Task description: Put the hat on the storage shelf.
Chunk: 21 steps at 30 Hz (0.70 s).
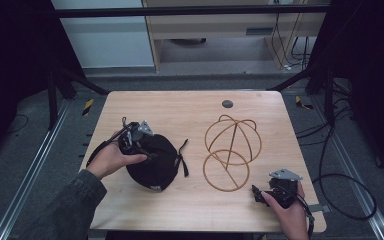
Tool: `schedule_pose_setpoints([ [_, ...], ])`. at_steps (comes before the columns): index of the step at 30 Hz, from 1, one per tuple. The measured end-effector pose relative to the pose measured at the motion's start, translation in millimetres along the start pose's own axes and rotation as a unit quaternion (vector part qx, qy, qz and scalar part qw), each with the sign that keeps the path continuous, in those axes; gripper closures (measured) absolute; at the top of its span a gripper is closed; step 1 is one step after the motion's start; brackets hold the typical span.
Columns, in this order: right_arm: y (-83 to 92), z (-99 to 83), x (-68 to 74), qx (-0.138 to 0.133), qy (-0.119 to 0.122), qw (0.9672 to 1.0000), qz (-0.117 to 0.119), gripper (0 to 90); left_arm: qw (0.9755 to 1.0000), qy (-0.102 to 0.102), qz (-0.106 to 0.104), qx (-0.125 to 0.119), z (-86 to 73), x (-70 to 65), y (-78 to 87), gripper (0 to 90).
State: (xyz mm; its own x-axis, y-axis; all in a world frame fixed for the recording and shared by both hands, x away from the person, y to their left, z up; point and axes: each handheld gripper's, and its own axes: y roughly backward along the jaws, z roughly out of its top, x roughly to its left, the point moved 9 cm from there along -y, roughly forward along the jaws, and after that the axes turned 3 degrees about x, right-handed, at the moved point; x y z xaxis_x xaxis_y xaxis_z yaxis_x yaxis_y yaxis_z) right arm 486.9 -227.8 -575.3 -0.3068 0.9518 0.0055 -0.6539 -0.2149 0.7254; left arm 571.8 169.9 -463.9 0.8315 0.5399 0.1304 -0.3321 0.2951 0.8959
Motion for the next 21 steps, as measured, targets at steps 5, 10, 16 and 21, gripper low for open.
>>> schedule_pose_setpoints([
  [5, 0.1, -0.2, 0.0, 0.000, 0.000, 1.0000, -0.001, 0.5, 1.0000, 0.005, -0.008, -0.001, -2.8, 1.0, -6.9, 32.7],
  [10, 0.1, -0.2, 0.0, 0.000, -0.001, 1.0000, -0.002, 0.5, 0.9996, 0.018, -0.016, -0.011, -2.0, 4.4, -9.3, 46.1],
  [16, 0.2, -0.3, 0.1, 0.001, -0.002, 1.0000, -0.002, 0.5, 0.9995, 0.023, -0.023, -0.001, -1.6, 9.2, -9.6, 63.3],
  [21, 0.2, -0.4, 0.1, 0.001, -0.002, 1.0000, -0.002, 0.5, 0.9992, 0.021, -0.031, -0.011, -1.1, 7.3, -9.2, 72.3],
])
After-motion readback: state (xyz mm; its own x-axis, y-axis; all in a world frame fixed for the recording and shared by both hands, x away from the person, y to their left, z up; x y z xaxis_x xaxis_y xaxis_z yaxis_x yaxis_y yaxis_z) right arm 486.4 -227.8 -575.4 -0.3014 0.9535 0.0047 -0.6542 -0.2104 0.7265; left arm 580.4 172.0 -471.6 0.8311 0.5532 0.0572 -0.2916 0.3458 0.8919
